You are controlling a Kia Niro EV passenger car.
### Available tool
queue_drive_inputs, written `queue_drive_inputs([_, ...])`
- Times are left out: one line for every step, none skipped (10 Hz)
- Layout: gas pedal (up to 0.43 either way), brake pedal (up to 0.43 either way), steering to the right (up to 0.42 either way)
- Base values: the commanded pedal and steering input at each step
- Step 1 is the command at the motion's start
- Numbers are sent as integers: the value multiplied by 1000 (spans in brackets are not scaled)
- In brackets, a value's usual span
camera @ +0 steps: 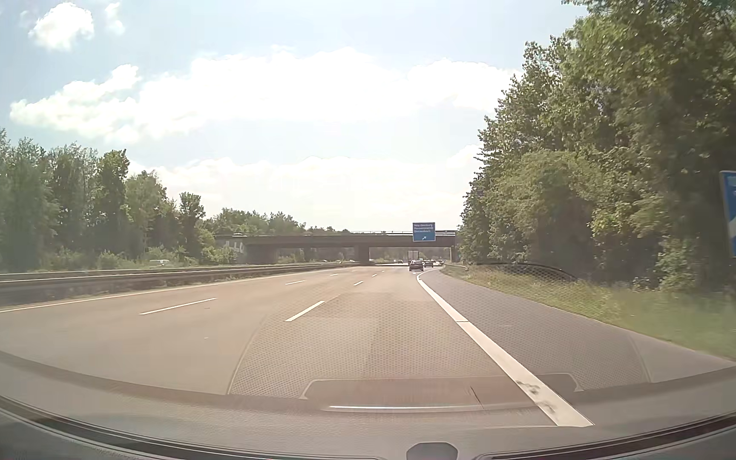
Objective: Follow the waypoints while adhering to traffic rules and regulations
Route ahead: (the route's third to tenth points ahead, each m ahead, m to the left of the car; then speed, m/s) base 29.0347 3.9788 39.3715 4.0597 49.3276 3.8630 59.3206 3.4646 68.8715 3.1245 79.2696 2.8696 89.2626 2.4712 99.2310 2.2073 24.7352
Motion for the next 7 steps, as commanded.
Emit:
queue_drive_inputs([110, 30, 4])
queue_drive_inputs([110, 30, 3])
queue_drive_inputs([110, 30, 3])
queue_drive_inputs([110, 30, 4])
queue_drive_inputs([110, 30, 4])
queue_drive_inputs([110, 30, 4])
queue_drive_inputs([110, 30, 5])
